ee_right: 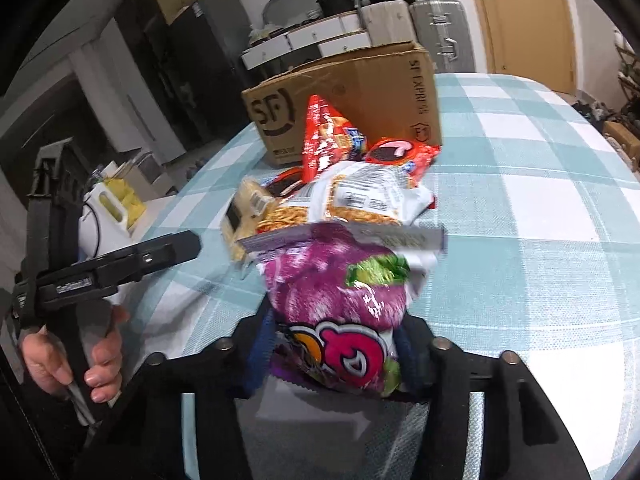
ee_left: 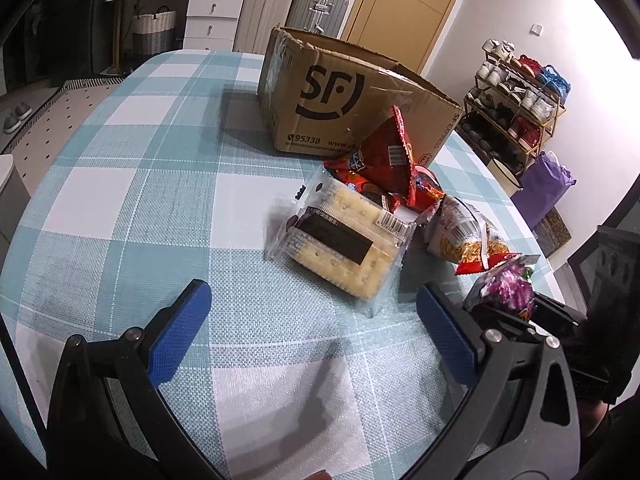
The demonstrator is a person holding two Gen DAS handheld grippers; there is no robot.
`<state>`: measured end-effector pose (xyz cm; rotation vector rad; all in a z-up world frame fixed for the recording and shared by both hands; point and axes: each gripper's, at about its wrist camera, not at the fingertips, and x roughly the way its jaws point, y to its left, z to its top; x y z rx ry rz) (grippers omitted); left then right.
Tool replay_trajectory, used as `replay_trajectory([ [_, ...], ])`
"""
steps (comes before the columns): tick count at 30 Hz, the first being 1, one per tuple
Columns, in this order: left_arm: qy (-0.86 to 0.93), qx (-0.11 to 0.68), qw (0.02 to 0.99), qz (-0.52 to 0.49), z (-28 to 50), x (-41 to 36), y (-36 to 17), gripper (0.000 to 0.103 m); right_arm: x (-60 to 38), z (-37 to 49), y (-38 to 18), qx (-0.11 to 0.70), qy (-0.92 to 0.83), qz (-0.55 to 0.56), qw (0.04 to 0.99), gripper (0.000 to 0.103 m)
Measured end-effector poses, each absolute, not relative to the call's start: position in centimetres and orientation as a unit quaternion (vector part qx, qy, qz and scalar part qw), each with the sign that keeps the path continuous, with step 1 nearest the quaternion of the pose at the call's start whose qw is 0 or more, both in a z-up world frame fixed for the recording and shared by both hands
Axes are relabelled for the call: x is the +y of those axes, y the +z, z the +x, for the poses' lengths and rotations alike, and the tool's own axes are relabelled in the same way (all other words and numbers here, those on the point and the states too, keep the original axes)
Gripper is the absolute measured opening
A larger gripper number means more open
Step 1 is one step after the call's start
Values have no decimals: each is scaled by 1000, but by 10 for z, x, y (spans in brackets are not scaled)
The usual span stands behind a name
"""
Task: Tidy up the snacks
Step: 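Grasp the purple candy bag with the right gripper, then grasp the clear cracker pack with the left gripper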
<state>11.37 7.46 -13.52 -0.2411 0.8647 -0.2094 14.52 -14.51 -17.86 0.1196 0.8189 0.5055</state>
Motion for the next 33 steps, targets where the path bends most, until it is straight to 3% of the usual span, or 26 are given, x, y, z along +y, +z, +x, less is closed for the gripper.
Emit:
replay_trajectory([
  [33,-122,449,884,-54,164,47,-154,102,-193,126,-160,350,227,108,902,46],
])
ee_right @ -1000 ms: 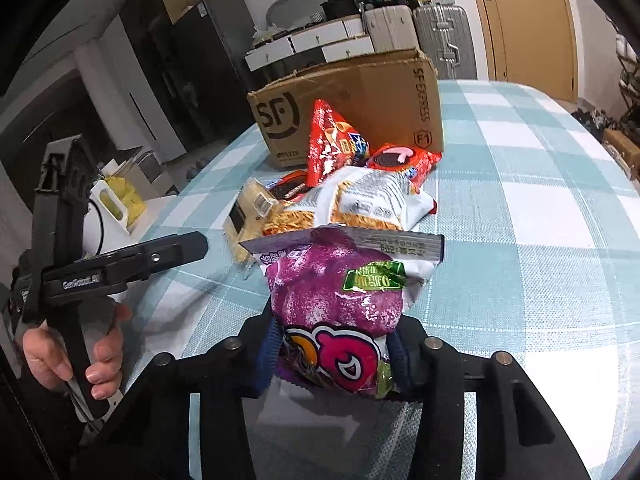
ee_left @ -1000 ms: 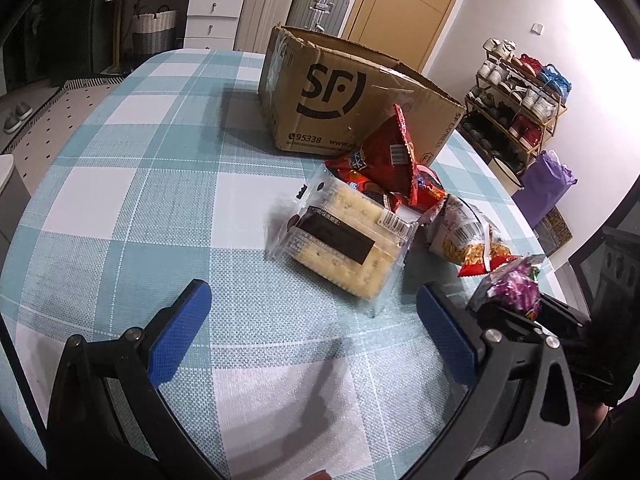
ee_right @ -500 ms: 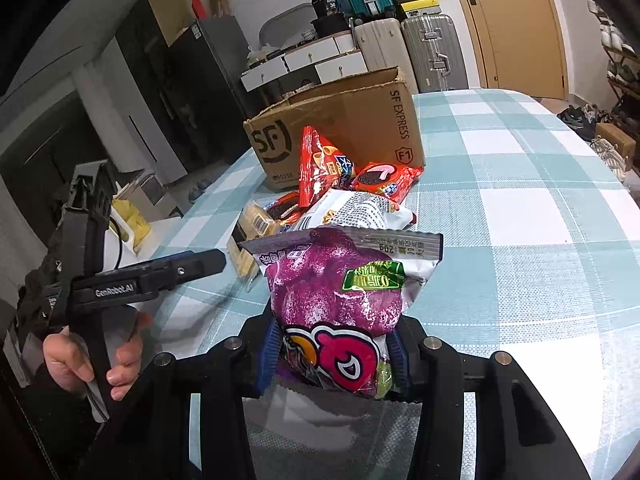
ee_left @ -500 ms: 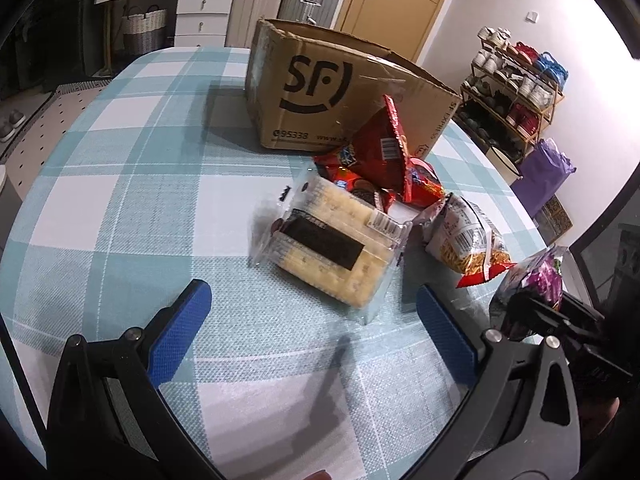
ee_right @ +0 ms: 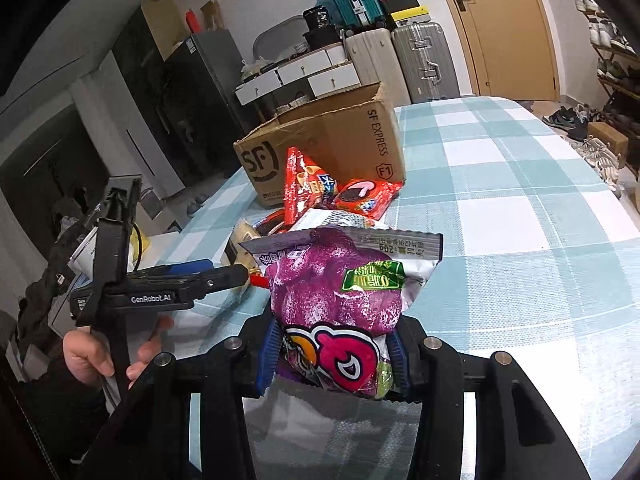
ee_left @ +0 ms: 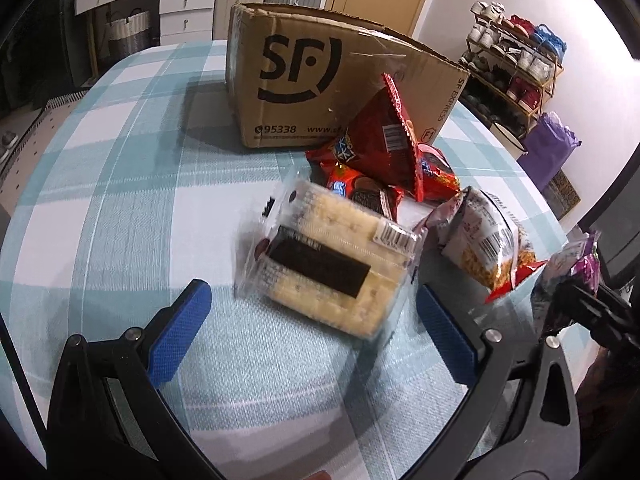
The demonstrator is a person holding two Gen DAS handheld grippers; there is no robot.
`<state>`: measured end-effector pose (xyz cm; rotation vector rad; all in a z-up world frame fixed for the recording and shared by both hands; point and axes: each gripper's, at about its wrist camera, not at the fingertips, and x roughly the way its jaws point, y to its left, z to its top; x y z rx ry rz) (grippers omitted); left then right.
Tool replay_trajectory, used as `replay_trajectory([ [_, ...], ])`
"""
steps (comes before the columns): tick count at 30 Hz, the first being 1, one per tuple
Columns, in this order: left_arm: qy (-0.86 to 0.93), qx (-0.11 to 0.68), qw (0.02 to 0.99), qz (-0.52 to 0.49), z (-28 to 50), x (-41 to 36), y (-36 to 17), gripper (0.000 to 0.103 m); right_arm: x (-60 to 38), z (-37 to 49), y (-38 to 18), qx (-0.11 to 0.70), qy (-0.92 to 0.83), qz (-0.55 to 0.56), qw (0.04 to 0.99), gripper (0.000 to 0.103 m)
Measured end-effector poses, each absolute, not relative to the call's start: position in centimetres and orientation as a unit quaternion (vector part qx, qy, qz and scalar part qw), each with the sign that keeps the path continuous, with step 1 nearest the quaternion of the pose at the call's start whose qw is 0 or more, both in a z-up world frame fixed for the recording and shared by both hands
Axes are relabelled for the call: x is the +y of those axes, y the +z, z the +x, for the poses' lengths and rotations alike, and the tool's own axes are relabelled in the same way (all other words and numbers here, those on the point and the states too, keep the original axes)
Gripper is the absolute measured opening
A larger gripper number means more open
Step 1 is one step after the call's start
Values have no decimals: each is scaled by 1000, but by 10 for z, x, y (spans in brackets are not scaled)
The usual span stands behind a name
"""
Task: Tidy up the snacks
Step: 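Grasp the clear cracker pack with the left gripper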
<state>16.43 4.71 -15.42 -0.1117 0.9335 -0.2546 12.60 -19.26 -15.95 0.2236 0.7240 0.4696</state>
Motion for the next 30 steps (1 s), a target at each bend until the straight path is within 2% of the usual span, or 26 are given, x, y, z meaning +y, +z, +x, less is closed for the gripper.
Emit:
replay_trajectory([
  [10,-146,457,878,-14,191,31,-157,102,-202,130,-161,353,220,118,902,46],
  [20,-160,452,877,-21,201,33,-157,101,-205,134,-161,352,218,123,902,46],
  [23,-172,447,878,-23,197,37,-158,93,-205,134,-161,351,219,124,902,46],
  [25,-183,443,877,-17,197,38,-157,81,-206,135,-161,351,218,124,902,46],
  [28,-198,443,874,-20,196,40,-155,68,-207,134,-160,351,218,125,902,46],
  [30,-203,445,872,-28,195,42,-155,65,-207,135,-160,350,217,127,902,46],
])
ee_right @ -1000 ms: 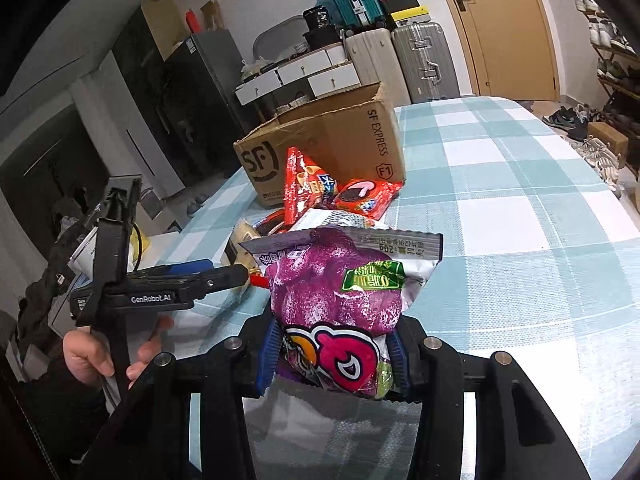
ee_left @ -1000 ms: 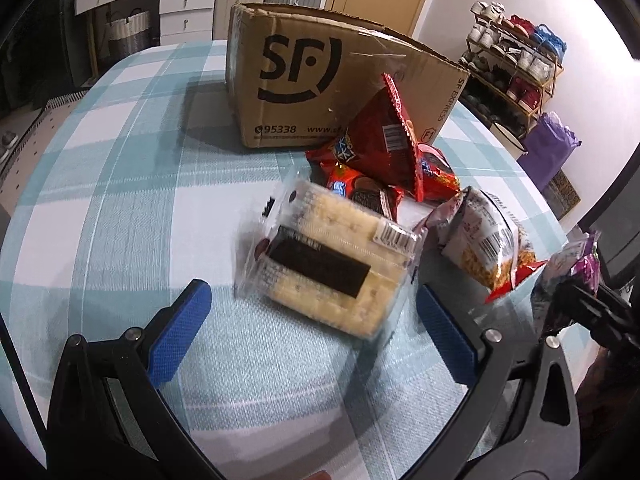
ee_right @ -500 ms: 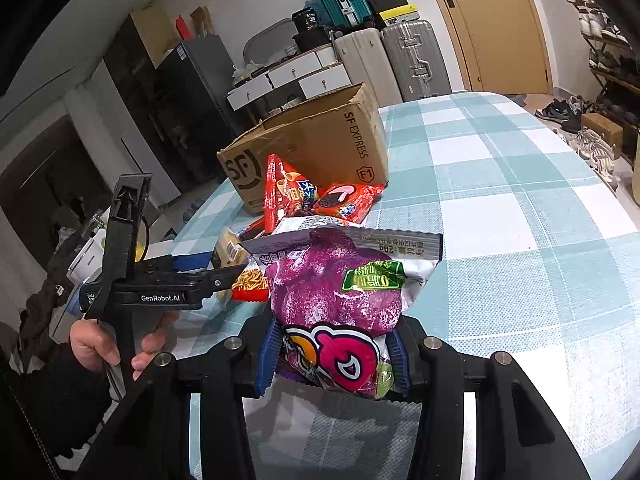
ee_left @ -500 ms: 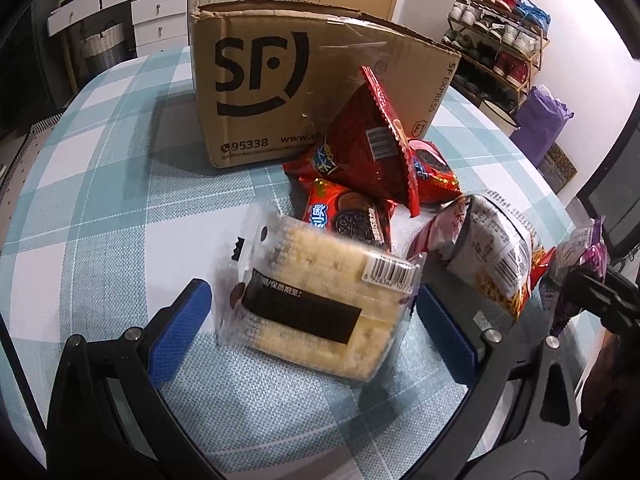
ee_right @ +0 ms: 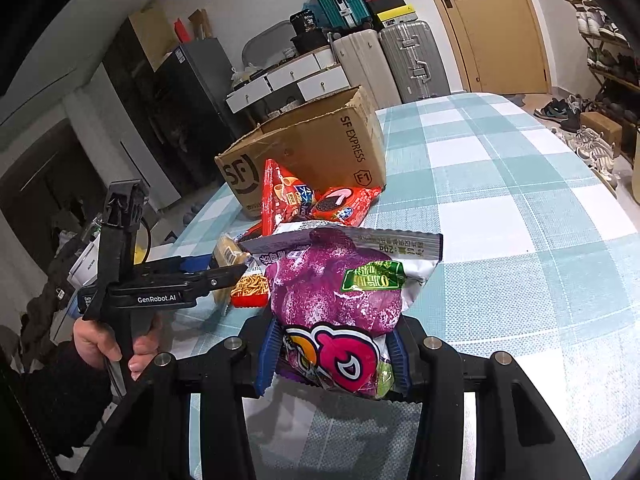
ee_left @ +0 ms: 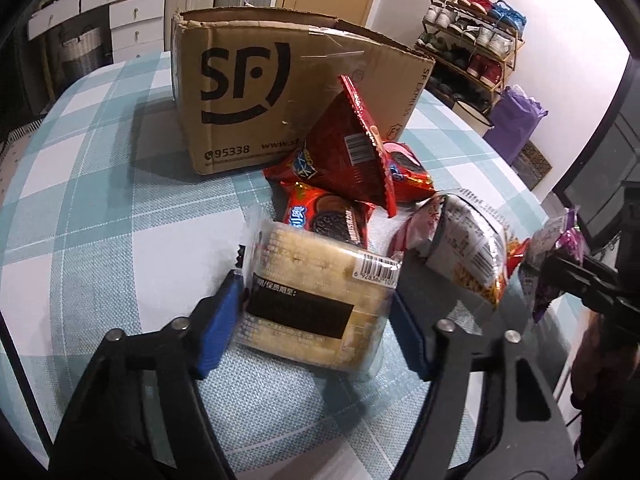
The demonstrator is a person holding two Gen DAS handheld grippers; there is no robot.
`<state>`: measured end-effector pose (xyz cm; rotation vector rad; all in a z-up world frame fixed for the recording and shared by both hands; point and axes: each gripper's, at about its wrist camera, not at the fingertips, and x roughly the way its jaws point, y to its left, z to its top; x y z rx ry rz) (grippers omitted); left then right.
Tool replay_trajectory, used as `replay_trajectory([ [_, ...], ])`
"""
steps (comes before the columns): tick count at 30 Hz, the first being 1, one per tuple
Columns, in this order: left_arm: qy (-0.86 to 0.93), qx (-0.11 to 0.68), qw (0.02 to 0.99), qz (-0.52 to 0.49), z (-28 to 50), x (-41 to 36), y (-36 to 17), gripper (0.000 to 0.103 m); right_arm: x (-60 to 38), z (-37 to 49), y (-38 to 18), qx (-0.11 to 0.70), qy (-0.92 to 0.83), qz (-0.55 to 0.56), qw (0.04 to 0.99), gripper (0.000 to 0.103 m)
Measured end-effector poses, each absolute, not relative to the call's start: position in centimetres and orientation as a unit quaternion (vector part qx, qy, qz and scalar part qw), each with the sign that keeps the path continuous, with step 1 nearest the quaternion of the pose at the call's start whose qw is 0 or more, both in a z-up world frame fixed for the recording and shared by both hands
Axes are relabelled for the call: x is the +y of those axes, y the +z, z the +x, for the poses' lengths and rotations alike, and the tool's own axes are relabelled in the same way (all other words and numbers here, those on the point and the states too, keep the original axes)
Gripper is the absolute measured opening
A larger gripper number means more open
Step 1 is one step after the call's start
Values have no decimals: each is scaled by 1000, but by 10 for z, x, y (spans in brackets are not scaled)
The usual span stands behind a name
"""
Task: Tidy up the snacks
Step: 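Grasp the clear cracker pack with the left gripper, then lift and carry the cracker pack and purple bag over the box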
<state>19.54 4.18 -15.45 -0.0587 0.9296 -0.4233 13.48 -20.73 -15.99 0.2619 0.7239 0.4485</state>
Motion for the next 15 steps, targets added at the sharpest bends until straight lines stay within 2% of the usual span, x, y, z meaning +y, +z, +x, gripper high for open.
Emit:
replay_trajectory([
  [15,-195,435,878,-38,167,55,-143,63,-212,130,-149,331,214,132,910,46],
])
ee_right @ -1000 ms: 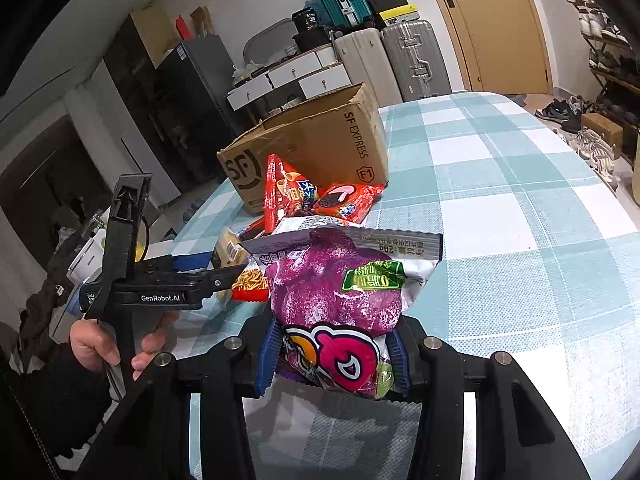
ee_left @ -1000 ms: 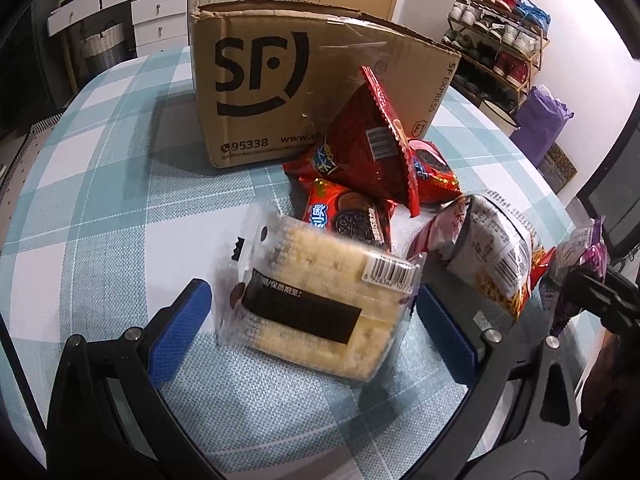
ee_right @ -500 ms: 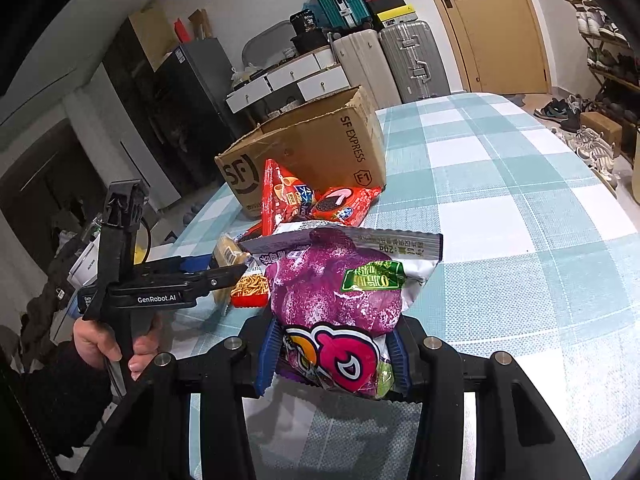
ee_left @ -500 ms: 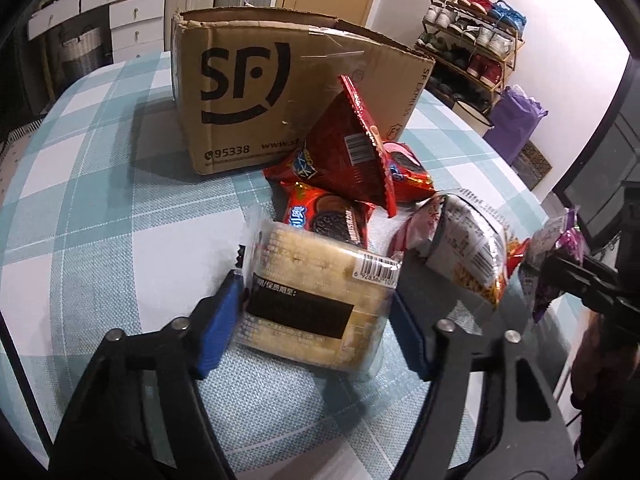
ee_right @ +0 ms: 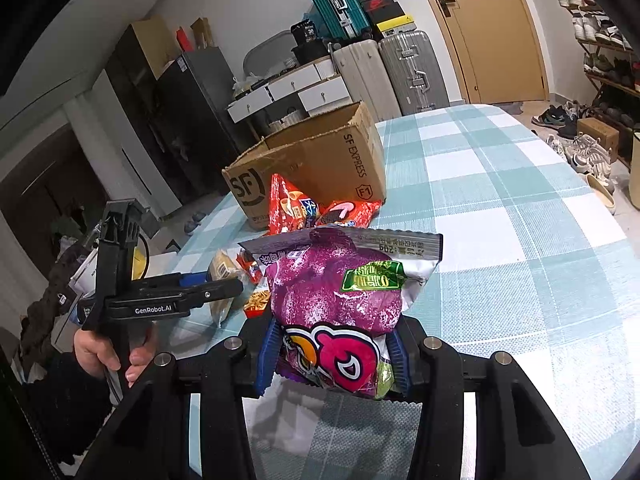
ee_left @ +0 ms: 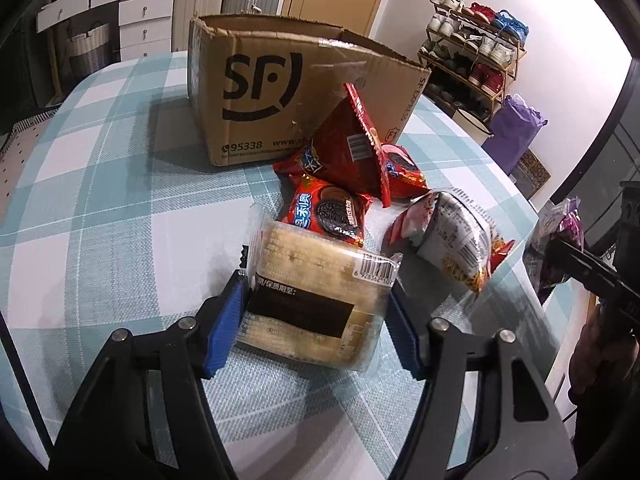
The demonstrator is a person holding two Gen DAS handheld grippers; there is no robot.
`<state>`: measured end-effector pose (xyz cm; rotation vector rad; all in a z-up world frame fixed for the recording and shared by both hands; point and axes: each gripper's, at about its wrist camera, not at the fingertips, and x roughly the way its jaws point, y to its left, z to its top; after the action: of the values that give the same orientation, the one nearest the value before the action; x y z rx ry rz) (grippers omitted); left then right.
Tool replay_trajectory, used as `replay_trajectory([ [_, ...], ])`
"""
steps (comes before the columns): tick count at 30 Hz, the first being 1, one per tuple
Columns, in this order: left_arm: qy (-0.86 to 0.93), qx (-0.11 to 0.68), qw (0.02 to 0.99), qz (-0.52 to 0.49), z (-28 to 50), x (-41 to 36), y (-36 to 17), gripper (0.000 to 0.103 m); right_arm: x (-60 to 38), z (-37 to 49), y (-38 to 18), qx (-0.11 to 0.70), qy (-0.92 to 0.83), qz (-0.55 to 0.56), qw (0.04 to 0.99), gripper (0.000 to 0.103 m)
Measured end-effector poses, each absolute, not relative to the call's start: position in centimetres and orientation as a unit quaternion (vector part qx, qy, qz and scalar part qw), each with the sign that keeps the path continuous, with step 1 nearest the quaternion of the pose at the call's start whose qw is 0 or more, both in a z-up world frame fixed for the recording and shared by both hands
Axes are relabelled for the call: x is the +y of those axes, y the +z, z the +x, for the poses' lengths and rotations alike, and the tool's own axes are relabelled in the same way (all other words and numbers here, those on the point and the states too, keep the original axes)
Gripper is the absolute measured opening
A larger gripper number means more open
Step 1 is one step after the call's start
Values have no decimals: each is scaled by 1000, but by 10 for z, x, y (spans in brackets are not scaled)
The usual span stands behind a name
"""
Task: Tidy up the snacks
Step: 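Lift and carry the cracker pack and purple bag over the box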
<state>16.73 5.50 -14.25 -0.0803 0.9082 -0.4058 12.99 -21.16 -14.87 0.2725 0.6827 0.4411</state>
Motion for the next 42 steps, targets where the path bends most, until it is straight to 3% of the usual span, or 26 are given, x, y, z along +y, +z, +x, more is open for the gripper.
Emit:
replay_trajectory([
  [22,-161,387,903,-92,145,92,-50,63,-166,142,-93,301,259,84,914,46],
  [42,-178,340,920,-75,163,74,48,63,-130,191,-14,264,295,44,917,46],
])
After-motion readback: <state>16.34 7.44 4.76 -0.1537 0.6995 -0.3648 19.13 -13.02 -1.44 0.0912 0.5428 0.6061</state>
